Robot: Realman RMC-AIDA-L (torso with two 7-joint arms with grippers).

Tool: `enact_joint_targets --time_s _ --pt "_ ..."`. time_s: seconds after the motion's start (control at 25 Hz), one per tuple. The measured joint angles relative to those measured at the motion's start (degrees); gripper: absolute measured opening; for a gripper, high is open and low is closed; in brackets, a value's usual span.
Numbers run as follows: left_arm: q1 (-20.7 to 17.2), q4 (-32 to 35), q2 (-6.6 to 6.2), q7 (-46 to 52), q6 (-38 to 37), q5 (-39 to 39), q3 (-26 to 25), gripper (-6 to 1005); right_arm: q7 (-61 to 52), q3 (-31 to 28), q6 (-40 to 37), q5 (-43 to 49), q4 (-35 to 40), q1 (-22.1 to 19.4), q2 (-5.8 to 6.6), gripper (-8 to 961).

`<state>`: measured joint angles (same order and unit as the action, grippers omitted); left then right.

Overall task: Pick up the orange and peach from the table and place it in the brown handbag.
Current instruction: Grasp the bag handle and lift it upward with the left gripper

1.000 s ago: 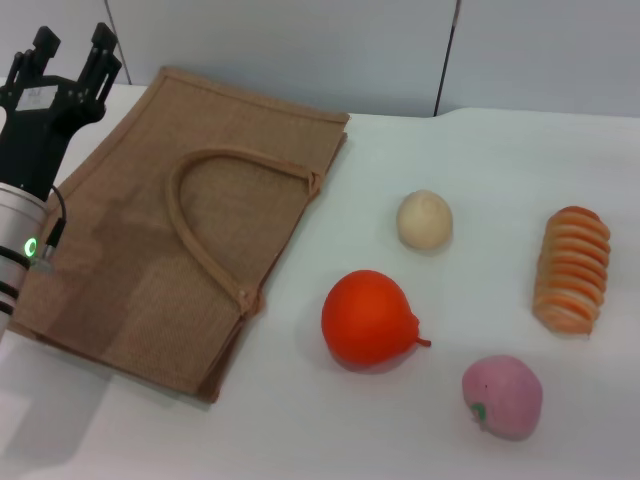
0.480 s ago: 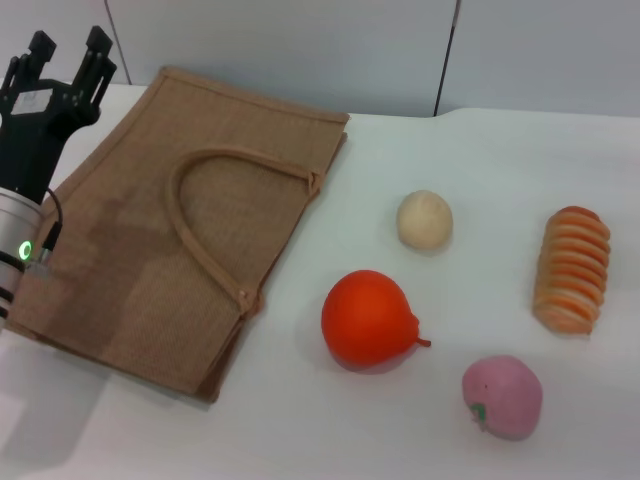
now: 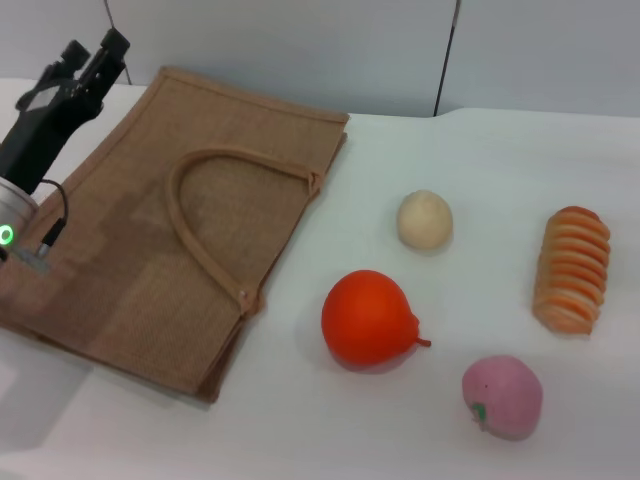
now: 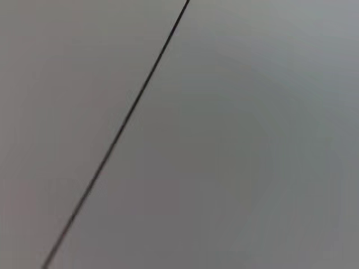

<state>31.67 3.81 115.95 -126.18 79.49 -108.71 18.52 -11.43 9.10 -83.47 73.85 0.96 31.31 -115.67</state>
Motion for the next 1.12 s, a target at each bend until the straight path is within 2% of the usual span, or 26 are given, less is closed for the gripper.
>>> enact_joint_targets --time_s 0.16,0.36,0.6,0.88,1.08,1.12 --pt "-0.24 7.22 -0.33 14.69 -5.20 3.65 5.12 741 0.00 0.11 0.00 0.07 0.00 0.06 0.01 547" --pt "0.77 17.67 -0.45 35.76 -12.97 19.25 6.05 741 0.00 0.13 0.00 0.10 0.00 0.05 0.01 548" --pt "3.49 28.06 -0.47 55.47 -15.10 39.24 5.93 740 0.00 0.12 -0.02 0.17 0.00 0.06 0.05 548" --pt "8.51 34.22 -0.47 72.98 -16.22 62.22 5.40 739 0.00 0.12 -0.02 0.03 0.00 0.01 0.10 548" --pt "11.68 37.40 -0.34 82.45 -16.38 75.99 5.78 737 0.00 0.12 0.01 -0.08 0.00 -0.02 0.10 546" --pt "11.68 37.40 -0.34 82.45 -16.38 75.99 5.78 737 0.00 0.12 0.03 -0.08 0.00 -0.02 0.10 546"
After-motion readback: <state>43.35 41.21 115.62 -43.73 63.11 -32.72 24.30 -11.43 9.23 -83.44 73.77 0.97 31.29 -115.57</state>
